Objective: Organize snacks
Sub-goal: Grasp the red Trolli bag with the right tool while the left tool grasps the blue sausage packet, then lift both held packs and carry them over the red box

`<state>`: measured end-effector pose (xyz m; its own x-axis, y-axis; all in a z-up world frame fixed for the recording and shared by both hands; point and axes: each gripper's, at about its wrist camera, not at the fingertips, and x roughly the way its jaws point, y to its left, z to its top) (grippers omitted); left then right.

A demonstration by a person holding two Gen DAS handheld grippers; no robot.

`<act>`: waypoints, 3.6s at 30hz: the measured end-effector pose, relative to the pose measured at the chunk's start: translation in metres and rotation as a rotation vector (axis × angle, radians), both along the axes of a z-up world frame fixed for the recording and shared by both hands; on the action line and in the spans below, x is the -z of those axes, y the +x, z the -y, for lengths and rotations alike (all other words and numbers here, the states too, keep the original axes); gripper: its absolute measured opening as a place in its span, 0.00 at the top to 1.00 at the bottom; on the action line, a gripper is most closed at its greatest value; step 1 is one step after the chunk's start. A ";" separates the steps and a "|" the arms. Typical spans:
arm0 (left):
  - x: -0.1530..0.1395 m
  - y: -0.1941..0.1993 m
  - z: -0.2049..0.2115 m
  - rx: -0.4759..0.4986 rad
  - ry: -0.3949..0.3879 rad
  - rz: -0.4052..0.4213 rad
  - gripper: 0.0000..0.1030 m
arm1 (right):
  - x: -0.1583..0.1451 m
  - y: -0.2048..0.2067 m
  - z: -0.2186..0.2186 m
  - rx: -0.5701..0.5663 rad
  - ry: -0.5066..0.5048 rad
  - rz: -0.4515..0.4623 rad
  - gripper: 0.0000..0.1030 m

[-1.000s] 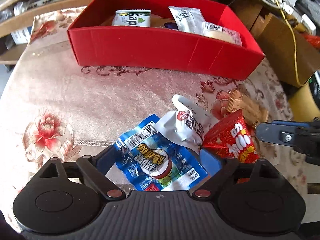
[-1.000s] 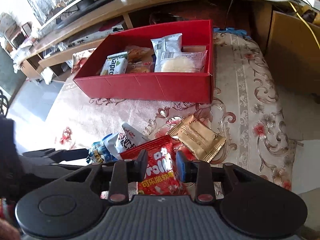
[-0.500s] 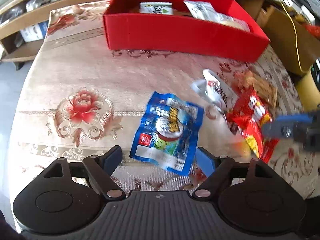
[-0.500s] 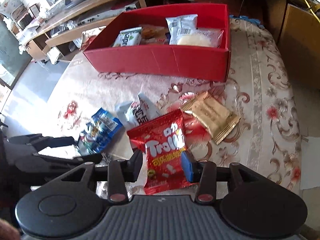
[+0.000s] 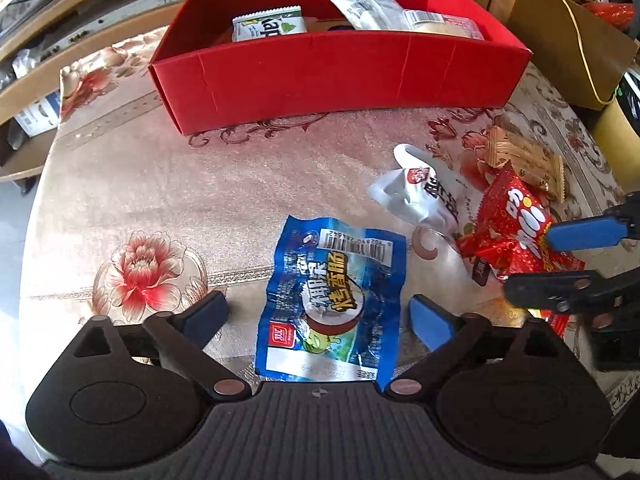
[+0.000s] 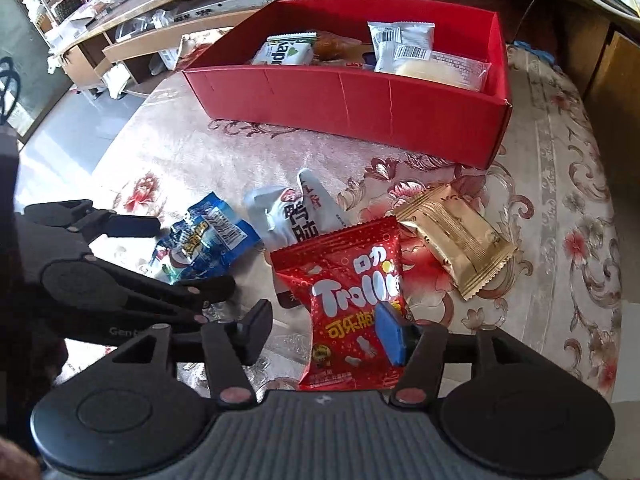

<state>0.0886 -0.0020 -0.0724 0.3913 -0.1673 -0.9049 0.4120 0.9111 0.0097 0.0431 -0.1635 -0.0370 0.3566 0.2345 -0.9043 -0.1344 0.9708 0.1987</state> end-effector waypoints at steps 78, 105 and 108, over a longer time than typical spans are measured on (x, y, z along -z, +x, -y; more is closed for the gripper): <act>-0.033 -0.010 -0.012 -0.042 -0.125 0.065 0.28 | -0.034 -0.008 0.003 0.010 -0.048 0.089 0.45; -0.088 0.049 0.021 -0.062 -0.208 0.216 0.28 | -0.077 0.053 0.020 0.137 0.002 0.243 0.45; -0.092 0.057 0.025 -0.067 -0.206 0.230 0.28 | -0.080 0.061 0.024 0.151 0.003 0.256 0.45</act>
<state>0.1457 -0.0272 0.0192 0.5979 -0.3049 -0.7413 0.3593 0.9287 -0.0922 0.1038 -0.1873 0.0429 0.6042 0.1642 -0.7797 -0.0343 0.9830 0.1804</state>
